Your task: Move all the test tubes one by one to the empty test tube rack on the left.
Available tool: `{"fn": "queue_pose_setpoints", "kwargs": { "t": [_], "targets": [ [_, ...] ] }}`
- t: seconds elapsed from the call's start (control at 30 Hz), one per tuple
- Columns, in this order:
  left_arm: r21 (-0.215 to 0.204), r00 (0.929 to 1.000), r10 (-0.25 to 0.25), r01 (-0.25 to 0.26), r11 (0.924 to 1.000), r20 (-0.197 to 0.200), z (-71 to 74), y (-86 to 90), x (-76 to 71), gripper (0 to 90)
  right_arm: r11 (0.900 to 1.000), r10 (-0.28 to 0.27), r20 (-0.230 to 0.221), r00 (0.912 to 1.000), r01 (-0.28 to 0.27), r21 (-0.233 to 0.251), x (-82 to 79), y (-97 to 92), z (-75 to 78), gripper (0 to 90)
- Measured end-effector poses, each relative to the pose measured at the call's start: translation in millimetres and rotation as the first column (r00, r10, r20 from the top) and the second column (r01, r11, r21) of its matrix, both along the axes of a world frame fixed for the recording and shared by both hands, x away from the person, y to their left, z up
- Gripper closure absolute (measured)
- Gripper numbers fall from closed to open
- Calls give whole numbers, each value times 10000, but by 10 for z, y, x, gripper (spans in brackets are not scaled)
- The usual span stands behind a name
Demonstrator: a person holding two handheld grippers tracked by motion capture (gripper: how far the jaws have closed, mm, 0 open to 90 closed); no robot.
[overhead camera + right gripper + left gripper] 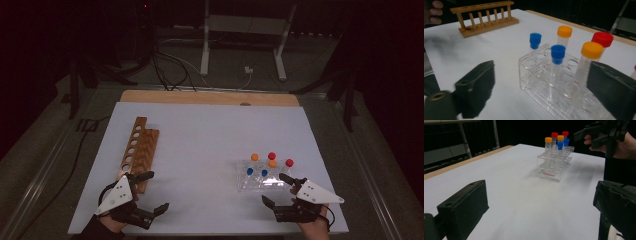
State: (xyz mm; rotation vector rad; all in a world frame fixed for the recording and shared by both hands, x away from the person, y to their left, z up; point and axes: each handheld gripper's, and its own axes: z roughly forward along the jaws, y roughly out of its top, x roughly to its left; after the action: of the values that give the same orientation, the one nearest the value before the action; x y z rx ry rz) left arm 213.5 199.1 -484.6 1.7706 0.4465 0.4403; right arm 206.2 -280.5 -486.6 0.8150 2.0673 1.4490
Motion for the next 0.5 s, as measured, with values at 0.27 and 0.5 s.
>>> {"fn": "queue_pose_setpoints", "kwargs": {
  "t": [0.27, 0.5],
  "targets": [
    [19, 10000, -64, 64, 10000, -24, -6, -11, 0, 4, 9928, 875, -570, 9945, -824, 871, -16, 10, 63, 0],
    [43, 10000, -50, 50, 10000, 5, -1, -17, -7, 4, 9963, 391, 111, 9992, -399, 767, -128, 63, 249, 0]
  ]
}}
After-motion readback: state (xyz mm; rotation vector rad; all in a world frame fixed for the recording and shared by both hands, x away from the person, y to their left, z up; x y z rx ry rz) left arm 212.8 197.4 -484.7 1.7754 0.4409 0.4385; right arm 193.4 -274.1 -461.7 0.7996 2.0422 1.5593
